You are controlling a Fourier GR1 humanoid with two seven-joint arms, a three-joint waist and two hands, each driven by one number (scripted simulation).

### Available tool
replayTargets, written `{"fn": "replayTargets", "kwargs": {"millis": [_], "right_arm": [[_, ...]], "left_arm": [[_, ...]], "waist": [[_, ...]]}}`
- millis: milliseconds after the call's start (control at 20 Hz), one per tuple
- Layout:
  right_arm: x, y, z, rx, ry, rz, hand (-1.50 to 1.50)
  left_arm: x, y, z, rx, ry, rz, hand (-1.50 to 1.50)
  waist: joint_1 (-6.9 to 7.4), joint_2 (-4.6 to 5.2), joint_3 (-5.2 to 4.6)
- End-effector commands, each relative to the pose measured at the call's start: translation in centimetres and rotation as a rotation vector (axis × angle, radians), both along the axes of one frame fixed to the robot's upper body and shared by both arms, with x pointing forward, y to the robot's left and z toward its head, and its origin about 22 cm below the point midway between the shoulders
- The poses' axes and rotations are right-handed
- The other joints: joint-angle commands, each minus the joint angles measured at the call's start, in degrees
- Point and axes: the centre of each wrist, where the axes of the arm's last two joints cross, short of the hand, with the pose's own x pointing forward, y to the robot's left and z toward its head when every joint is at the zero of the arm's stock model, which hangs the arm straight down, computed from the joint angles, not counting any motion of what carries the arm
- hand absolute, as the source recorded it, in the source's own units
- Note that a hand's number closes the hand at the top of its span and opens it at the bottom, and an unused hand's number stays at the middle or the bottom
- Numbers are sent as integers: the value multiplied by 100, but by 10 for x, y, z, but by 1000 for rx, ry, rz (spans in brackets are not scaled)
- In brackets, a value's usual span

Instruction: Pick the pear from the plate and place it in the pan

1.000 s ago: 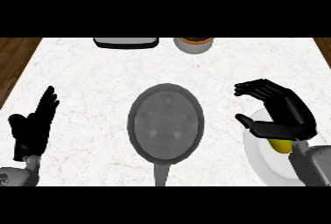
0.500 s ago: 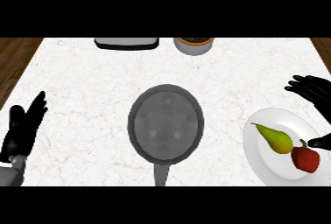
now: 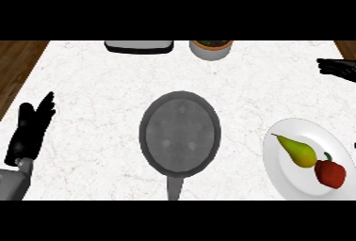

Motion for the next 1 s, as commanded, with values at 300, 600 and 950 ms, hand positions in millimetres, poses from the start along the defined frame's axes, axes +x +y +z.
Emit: {"fn": "replayTargets", "kwargs": {"millis": [300,600,950], "right_arm": [[12,49,-5,-491,-28,253,-150],[9,58,-44,-622,-7,325,-150],[4,53,-71,-674,-21,327,-150]], "left_arm": [[-4,0,-15,-12,18,-3,0],[-2,12,-10,-7,3,10,0],[-11,19,-10,3,14,29,0]], "waist": [[-36,-19,-7],[-137,-47,-10],[-180,-62,-11]]}}
